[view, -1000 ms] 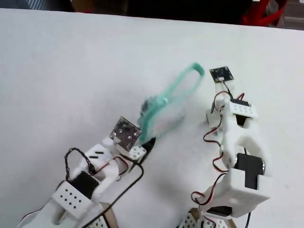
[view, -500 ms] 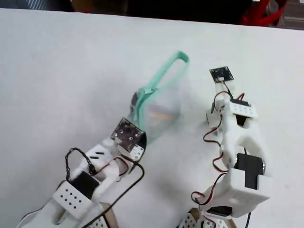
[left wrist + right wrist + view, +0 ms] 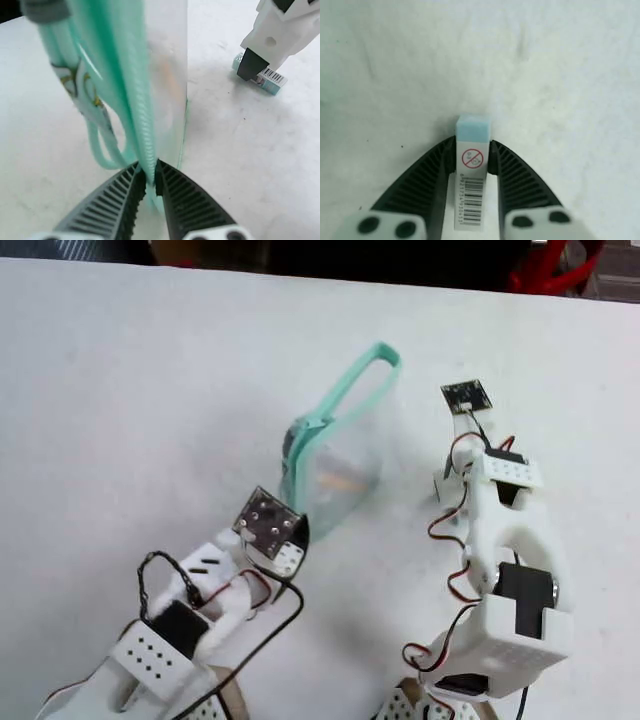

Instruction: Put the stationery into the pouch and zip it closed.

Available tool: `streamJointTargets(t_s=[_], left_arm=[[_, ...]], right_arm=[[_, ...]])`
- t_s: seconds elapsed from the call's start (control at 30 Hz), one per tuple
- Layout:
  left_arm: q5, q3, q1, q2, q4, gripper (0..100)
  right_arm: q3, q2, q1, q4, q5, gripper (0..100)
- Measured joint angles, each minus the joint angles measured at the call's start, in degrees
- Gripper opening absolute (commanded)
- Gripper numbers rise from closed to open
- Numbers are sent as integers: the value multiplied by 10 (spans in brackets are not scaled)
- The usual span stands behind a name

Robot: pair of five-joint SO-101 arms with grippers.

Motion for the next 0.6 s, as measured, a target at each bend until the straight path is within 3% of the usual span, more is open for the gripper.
streamJointTargets(t_s=[0.47, 0.6], left_arm=[[0, 0, 0, 0, -2, 24], [0, 0, 0, 0, -2, 24]], right_arm=[[0, -5, 0, 0, -1, 18], [-30, -67, 0, 64, -5, 18]])
